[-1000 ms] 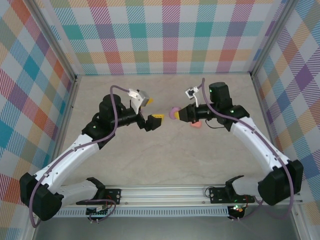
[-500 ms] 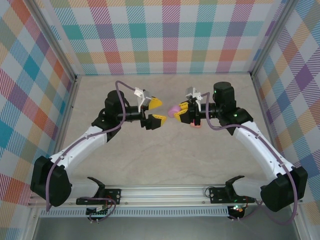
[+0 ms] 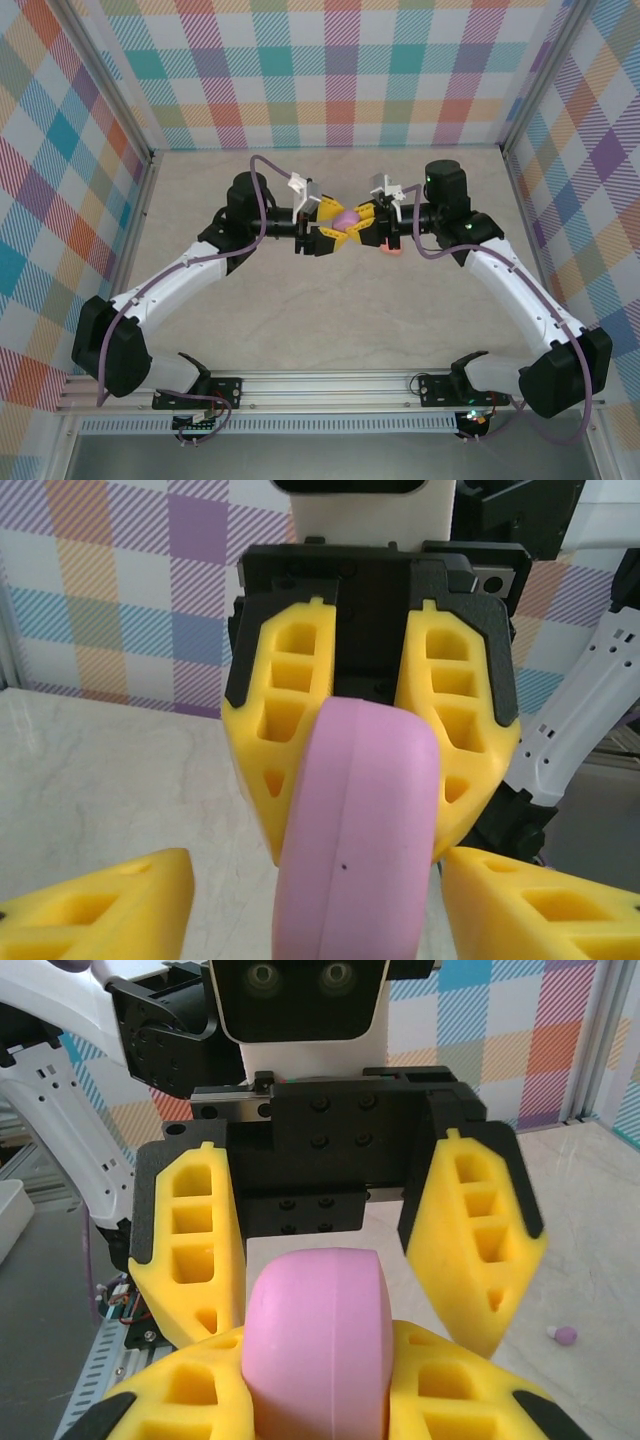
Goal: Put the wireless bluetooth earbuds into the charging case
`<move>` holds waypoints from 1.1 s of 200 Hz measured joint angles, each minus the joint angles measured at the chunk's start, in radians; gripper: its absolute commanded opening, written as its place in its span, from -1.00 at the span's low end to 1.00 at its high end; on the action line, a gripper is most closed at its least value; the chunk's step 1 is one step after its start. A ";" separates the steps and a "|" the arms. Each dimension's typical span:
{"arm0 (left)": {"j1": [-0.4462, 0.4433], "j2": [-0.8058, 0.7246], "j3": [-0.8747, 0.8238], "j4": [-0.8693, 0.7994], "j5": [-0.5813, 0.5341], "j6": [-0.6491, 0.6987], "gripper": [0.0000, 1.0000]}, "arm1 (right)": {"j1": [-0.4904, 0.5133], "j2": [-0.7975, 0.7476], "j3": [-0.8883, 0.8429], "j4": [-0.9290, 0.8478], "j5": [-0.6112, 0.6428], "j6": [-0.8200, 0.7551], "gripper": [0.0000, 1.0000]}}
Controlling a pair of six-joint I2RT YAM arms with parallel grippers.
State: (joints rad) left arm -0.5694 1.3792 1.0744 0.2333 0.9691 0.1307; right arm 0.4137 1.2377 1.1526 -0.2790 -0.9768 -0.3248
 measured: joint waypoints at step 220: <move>0.000 -0.043 0.007 -0.101 0.002 0.080 -0.28 | 0.000 -0.019 -0.033 0.059 -0.006 0.041 -0.86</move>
State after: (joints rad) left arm -0.5694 1.3361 1.0817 0.1326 0.9707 0.2108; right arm 0.4137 1.2182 1.1198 -0.2199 -0.9829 -0.2840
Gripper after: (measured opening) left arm 0.396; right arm 0.232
